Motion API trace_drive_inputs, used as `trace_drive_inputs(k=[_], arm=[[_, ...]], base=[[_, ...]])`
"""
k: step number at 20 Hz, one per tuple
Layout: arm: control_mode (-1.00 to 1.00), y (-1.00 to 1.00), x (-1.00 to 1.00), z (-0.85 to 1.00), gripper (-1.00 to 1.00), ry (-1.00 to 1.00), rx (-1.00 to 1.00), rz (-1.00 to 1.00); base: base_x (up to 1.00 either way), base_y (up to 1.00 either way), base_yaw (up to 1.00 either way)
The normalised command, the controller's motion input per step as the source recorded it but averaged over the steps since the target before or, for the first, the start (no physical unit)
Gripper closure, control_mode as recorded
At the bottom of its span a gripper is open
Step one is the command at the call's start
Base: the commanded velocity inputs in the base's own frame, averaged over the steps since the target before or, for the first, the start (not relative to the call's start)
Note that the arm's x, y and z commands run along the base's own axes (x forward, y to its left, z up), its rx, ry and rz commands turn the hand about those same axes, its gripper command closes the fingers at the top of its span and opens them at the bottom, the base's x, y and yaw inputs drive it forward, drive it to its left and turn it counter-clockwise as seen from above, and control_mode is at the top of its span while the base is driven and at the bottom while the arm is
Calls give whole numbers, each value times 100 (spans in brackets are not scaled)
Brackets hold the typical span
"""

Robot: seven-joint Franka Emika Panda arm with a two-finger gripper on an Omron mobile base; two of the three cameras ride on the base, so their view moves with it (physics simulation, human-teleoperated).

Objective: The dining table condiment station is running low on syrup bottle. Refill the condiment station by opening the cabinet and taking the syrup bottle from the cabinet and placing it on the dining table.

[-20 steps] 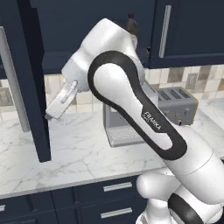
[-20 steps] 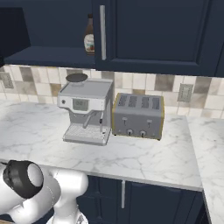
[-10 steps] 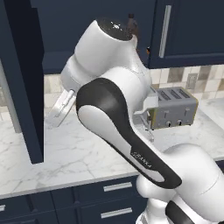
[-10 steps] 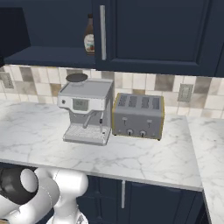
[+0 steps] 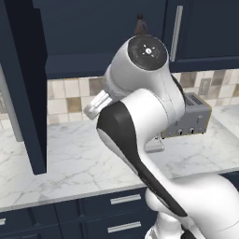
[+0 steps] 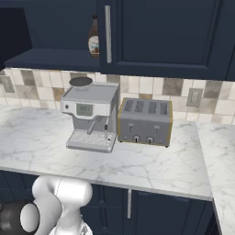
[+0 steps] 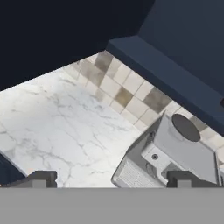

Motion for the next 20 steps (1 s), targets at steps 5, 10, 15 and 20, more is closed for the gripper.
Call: trace_drive_inputs(k=[5,10,15,20], arm=[[-100,-89,67,0,-100,-19,7,-40],[-100,-53,64,15,-100,-19,13,-43],[-100,-26,50,49,-100,-10,21,-34],[-100,-35,35,69,-100,0,19,-17]], base=[[0,0,0],[0,0,0],[0,0,0],[0,0,0]])
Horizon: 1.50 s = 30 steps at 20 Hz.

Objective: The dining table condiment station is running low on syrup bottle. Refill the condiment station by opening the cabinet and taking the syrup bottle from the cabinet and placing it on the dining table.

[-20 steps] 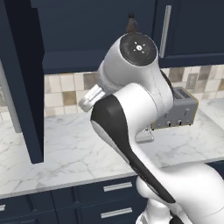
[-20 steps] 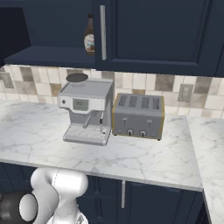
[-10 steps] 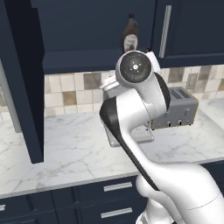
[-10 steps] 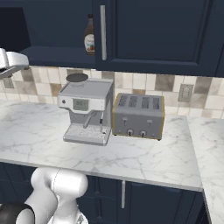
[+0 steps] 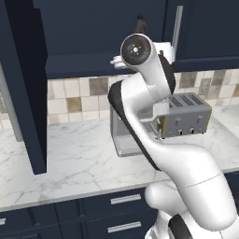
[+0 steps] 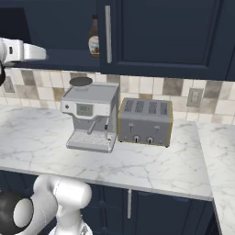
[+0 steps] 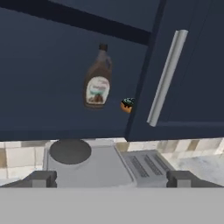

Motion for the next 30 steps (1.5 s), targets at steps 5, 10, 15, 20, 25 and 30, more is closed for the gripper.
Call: trace_drive_inputs(k=[5,10,15,20,25,30], arm=[[-100,-25,32,47,-100,2,11,-11],[-100,-1,29,0,-100,1,1,-1],[-100,-6,36,0,-100,-2,0,-10],[-100,-13,40,-5,-100,-5,0,-13],[-100,-12,42,-4,-100,-6,0,-9],[-100,-7,32,-3,-100,-9,0,-1]], base=[[0,0,0],[0,0,0],[0,0,0],[0,0,0],[0,0,0],[0,0,0]])
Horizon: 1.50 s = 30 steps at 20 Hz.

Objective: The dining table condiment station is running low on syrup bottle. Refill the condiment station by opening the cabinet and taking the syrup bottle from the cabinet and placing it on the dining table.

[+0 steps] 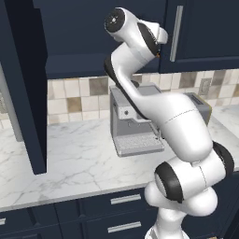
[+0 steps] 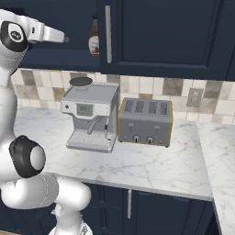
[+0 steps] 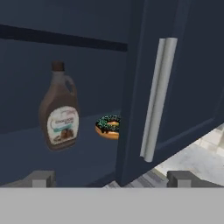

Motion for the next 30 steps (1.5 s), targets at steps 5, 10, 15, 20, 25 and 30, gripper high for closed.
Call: trace_drive_inputs(k=[5,10,15,20,25,30], arm=[[-100,-2,29,-10,-100,-7,0,0],[-100,-4,23,-26,-100,-1,0,0],[-100,-2,17,-22,-100,0,0,0],[-100,0,28,-7,-100,0,-4,0],[-100,0,41,-1,-100,0,-8,0],[-100,0,45,0,-100,7,-9,-2]], base=[[0,0,0],[0,0,0],[0,0,0],[0,0,0],[0,0,0],[0,0,0]])
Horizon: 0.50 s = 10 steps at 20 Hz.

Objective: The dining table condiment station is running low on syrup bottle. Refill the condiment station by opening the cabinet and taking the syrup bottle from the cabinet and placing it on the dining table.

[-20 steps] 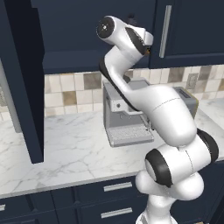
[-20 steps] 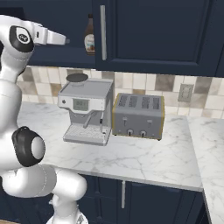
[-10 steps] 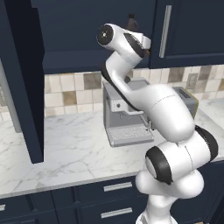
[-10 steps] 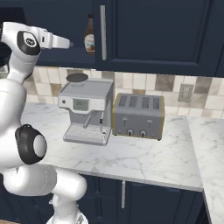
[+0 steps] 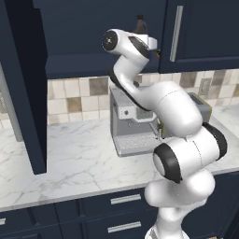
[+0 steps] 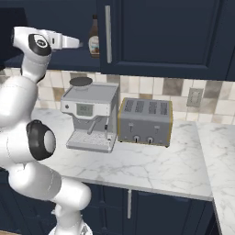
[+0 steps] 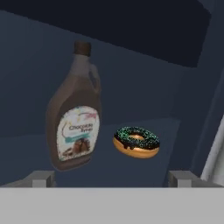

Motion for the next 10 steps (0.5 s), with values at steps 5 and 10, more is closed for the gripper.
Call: trace_drive_inputs(k=[5,10], arm=[[-100,4,50,5,-100,9,-6,-9],[-100,2,47,8,-100,3,-6,-14]], base=[[0,0,0],[0,0,0]])
